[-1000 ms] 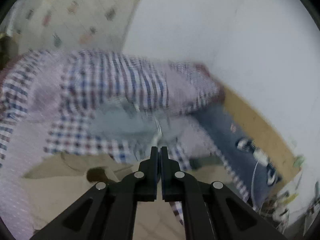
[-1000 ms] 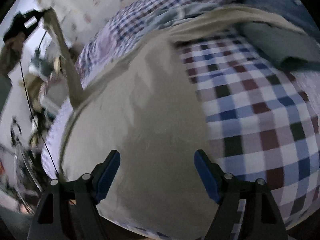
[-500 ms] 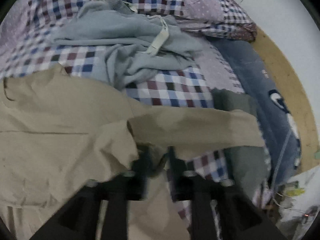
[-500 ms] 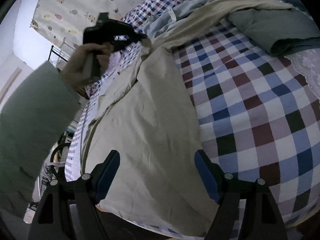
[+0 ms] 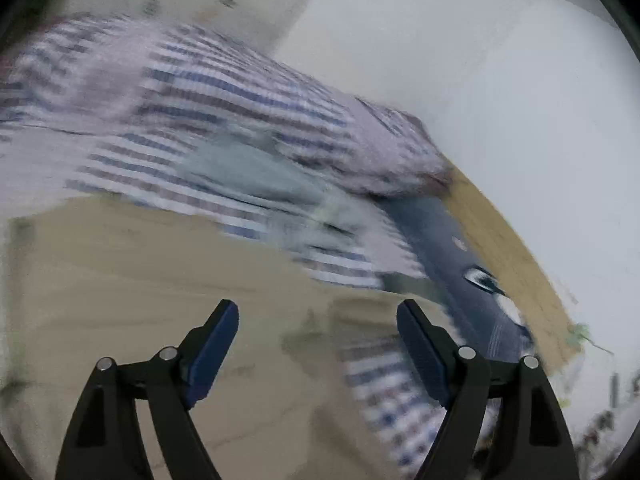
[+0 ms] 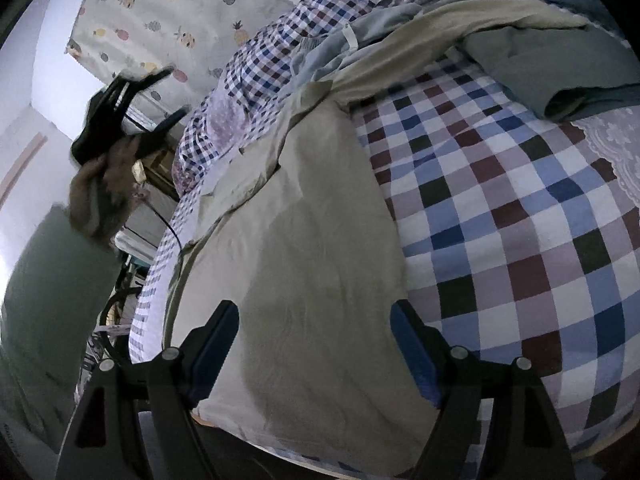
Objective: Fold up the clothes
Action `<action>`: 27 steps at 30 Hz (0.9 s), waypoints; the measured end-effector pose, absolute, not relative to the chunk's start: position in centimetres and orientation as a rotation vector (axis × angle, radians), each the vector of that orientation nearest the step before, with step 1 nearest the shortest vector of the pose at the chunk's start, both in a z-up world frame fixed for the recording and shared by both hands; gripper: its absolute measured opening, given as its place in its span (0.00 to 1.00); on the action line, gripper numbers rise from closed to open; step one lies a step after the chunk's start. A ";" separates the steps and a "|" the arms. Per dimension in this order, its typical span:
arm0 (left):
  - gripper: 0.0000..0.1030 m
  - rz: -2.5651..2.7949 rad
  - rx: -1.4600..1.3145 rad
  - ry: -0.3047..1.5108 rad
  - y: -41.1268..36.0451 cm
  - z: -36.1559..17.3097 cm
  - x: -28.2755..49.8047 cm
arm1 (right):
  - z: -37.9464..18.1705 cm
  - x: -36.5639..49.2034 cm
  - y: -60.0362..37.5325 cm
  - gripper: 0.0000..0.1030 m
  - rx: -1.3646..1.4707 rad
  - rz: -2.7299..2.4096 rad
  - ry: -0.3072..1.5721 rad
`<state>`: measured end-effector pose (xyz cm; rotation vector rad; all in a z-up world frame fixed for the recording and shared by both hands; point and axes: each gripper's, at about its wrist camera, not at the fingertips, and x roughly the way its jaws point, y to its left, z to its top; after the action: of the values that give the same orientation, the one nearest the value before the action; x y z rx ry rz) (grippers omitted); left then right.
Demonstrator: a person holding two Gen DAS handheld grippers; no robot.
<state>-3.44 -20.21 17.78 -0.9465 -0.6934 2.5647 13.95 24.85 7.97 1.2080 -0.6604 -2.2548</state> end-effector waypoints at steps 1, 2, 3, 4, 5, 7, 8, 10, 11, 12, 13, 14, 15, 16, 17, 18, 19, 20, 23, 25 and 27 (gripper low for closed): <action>0.82 2.625 -0.955 -0.702 -22.7 17.2 -2.4 | 7.9 13.9 24.7 0.79 1.211 -2.260 -0.650; 0.82 2.692 -0.975 -0.708 -25.1 16.6 -1.3 | 7.8 13.9 24.5 0.79 1.214 -2.266 -0.639; 0.82 2.755 -1.003 -0.708 -27.4 16.0 -0.4 | 7.8 13.9 24.4 0.79 1.215 -2.272 -0.633; 0.82 2.811 -1.044 -0.697 -29.2 15.2 0.3 | 7.8 13.8 24.3 0.79 1.214 -2.281 -0.629; 0.82 2.865 -1.091 -0.672 -31.0 14.5 1.0 | 7.8 13.7 24.2 0.79 1.213 -2.289 -0.625; 0.82 2.959 -1.227 -0.536 -33.3 13.2 2.0 | 7.6 13.5 24.0 0.79 1.215 -2.306 -0.614; 0.82 3.008 -1.288 -0.438 -34.0 12.8 2.3 | 7.6 13.4 23.9 0.79 1.219 -2.314 -0.605; 0.82 3.142 -1.390 -0.212 -35.0 12.4 2.5 | 7.3 13.2 23.4 0.79 1.230 -2.328 -0.579; 0.82 3.212 -1.434 -0.085 -35.5 12.3 2.6 | 7.3 13.1 23.2 0.79 1.234 -2.335 -0.564; 0.82 3.278 -1.478 0.005 -36.2 12.3 2.6 | 7.2 13.0 23.0 0.79 1.238 -2.341 -0.550; 0.82 3.343 -1.505 -0.039 -37.7 12.7 2.7 | 7.1 13.0 22.8 0.79 1.242 -2.347 -0.538; 0.82 3.409 -1.499 -0.190 -40.1 13.5 3.3 | 7.0 12.9 22.8 0.79 1.247 -2.352 -0.530; 0.82 3.462 -1.470 -0.345 -42.2 14.2 4.1 | 6.9 12.8 22.7 0.79 1.251 -2.358 -0.521; 0.82 3.500 -1.406 -0.497 -44.0 15.1 5.0 | 6.9 12.8 22.6 0.79 1.255 -2.363 -0.513; 0.82 3.549 -1.334 -0.652 -46.0 16.0 6.2 | 6.8 12.7 22.6 0.79 1.260 -2.369 -0.504; 0.82 3.622 -1.245 -0.782 -47.8 17.1 7.7 | 6.7 12.6 22.5 0.79 1.264 -2.374 -0.496; 0.82 3.689 -1.139 -0.867 -48.9 18.1 9.2 | 6.6 12.6 22.4 0.79 1.268 -2.379 -0.487; 0.82 3.750 -1.025 -0.954 -49.9 19.1 10.6 | 6.6 12.5 22.4 0.79 1.273 -2.385 -0.478; 0.82 3.832 -0.760 -0.965 -49.9 21.0 12.7 | 6.6 12.5 22.4 0.79 1.268 -2.391 -0.478; 0.82 3.727 -0.542 -0.994 -48.6 21.4 13.1 | 6.6 12.6 22.2 0.79 1.265 -2.388 -0.467; 0.82 3.608 -0.508 -0.938 -46.6 20.8 11.9 | 6.8 12.7 22.0 0.79 1.256 -2.384 -0.456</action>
<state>11.87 -46.62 20.85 -0.5076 -0.9376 3.6080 12.68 21.95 6.79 1.2559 -0.4558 -2.3842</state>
